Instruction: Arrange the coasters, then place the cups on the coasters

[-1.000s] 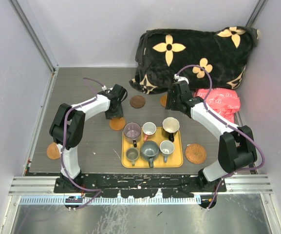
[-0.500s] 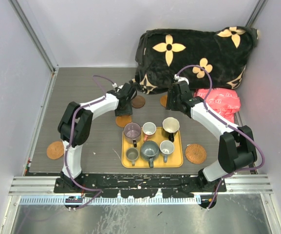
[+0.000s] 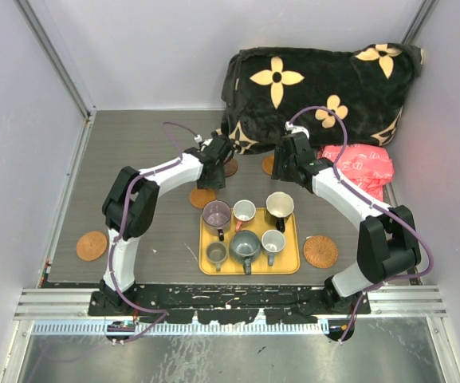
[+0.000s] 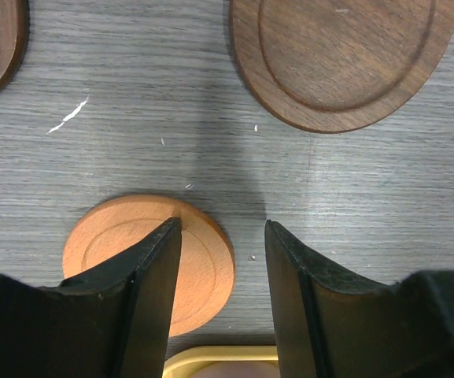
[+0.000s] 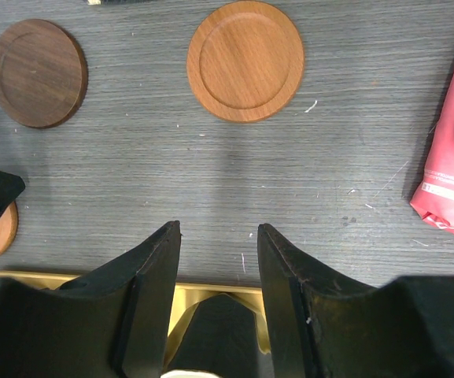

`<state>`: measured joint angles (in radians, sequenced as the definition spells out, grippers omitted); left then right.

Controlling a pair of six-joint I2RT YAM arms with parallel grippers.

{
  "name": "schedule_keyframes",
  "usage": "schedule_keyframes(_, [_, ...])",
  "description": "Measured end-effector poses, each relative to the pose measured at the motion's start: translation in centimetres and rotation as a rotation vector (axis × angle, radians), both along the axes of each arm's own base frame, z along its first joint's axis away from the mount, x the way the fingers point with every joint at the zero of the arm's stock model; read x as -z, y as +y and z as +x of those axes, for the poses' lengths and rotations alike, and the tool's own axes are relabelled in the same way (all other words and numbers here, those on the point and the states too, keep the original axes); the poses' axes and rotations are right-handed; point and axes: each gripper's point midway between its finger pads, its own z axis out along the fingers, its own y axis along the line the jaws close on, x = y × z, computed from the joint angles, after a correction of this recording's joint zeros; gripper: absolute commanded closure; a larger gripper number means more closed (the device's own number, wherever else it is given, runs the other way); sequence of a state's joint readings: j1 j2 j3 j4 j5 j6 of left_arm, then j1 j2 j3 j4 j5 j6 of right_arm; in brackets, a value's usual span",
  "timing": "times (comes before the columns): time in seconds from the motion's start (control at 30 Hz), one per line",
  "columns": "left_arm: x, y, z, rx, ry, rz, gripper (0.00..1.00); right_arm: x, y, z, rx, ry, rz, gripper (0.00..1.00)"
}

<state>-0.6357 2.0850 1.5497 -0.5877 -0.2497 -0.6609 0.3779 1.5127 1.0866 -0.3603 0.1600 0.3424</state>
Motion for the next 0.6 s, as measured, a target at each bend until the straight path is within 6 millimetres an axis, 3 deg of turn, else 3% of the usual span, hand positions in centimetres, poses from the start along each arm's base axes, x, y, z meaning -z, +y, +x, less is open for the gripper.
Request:
schedule_keyframes(0.37, [-0.1,-0.4,-0.7,0.013,-0.008,0.019,0.52,0.0,0.0,0.0,0.0,0.0,0.0,0.5])
schedule_keyframes(0.6, [-0.4,2.3,-3.5,-0.002,0.02,0.08,0.5,0.0,0.0,0.0,-0.001,0.0,0.002,0.5])
